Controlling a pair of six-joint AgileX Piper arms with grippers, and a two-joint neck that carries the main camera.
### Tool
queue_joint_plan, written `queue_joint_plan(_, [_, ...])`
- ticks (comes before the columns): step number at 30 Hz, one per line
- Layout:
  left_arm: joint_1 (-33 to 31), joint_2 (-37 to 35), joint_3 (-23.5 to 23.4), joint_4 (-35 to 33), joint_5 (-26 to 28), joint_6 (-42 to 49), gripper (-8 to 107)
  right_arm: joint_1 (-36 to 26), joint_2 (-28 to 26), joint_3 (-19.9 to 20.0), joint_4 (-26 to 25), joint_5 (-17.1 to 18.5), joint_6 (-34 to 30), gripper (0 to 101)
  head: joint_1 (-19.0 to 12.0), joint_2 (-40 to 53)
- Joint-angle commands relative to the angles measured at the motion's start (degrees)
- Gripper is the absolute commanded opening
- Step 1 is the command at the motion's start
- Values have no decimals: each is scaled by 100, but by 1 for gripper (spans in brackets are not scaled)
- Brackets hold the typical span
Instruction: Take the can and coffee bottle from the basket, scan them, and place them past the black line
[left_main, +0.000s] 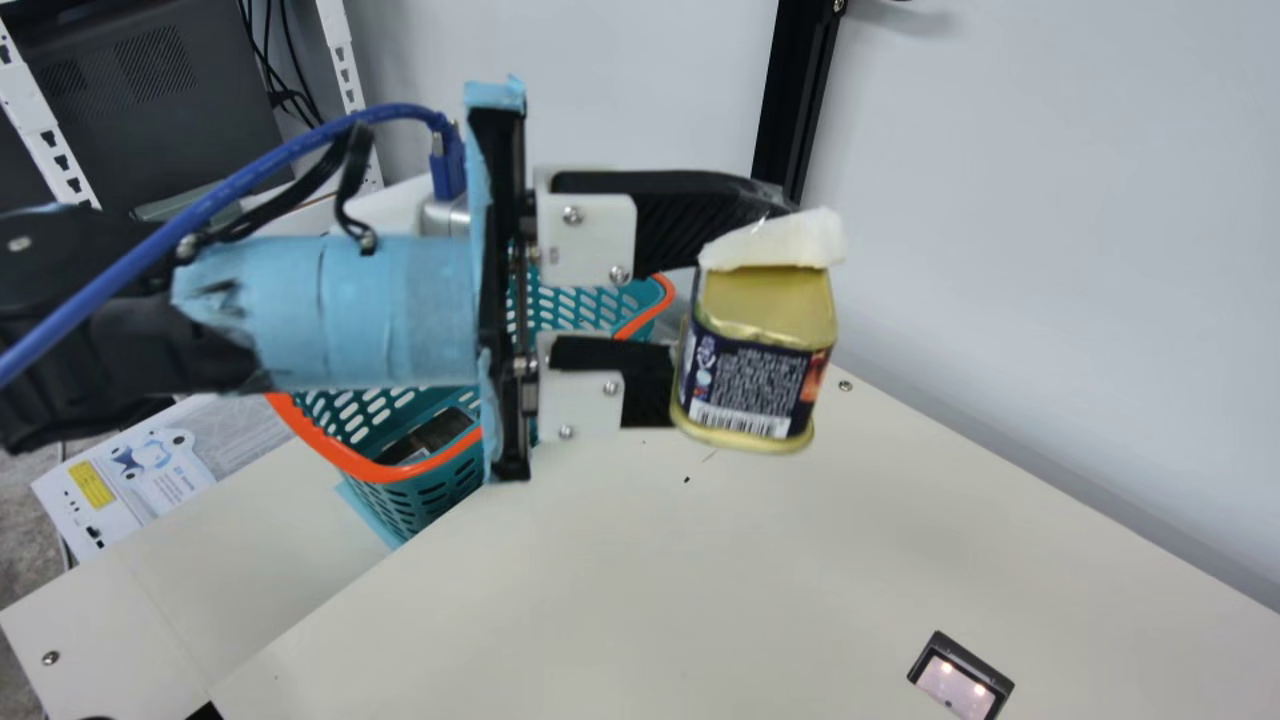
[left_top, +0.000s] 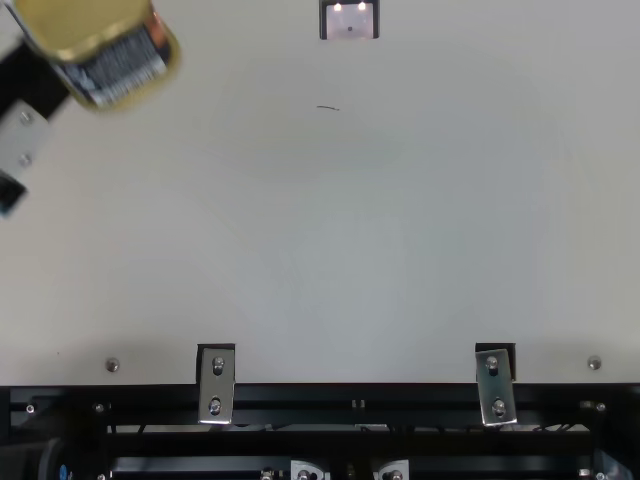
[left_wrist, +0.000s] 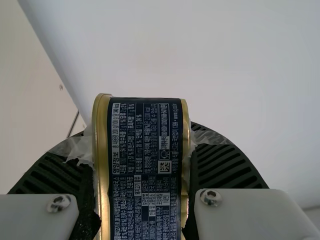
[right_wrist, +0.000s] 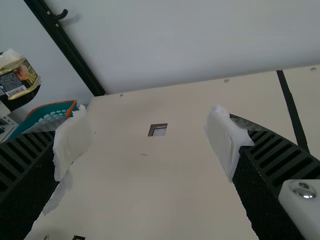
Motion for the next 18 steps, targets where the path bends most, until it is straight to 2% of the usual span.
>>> queue_joint_plan(1, [-136,60,-62,191,-575,320,10,0,0,0,0,0,0,101,-153,81])
queue_joint_plan(7, [-814,78,-45,623,-1788,1122,10,0,0,0,0,0,0,101,-153,81])
queue_joint_plan(18, [-2852,-216,468,1331,-4624,2906,10,0,0,0,0,0,0,101,-153,81])
